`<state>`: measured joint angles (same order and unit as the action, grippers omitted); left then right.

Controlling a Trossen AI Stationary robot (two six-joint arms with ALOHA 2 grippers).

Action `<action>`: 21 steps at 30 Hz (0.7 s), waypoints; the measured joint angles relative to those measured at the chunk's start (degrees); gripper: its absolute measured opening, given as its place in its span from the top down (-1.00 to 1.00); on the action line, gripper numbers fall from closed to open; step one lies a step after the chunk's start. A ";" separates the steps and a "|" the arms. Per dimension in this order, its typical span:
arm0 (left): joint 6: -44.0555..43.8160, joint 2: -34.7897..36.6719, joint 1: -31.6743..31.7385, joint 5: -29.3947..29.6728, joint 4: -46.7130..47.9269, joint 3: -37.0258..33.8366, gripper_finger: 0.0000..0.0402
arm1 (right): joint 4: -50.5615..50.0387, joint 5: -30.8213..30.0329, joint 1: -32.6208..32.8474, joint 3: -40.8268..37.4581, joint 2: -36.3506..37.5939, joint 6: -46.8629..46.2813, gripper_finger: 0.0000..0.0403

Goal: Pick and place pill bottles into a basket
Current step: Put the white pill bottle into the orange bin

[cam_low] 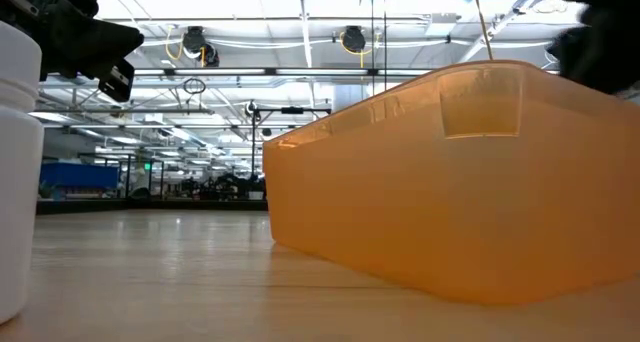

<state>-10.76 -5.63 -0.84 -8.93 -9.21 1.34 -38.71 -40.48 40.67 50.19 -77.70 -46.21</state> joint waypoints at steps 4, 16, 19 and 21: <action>0.00 0.00 0.00 0.01 0.00 0.00 0.84 | 11.29 -4.30 -2.90 0.05 0.95 14.36 0.28; 0.00 0.00 -0.01 0.00 0.02 0.00 0.84 | 21.07 13.30 -13.72 7.81 -2.09 32.98 0.28; 0.00 0.00 0.00 0.00 0.02 0.00 0.84 | 12.17 14.44 -13.72 16.26 -7.45 34.23 0.28; 0.00 0.02 0.00 0.04 0.04 0.00 0.84 | 4.03 17.98 -14.42 22.57 -11.45 33.60 0.28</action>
<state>-10.76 -5.61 -0.84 -8.89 -9.17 1.34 -34.68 -22.50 26.24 72.77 -89.15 -12.61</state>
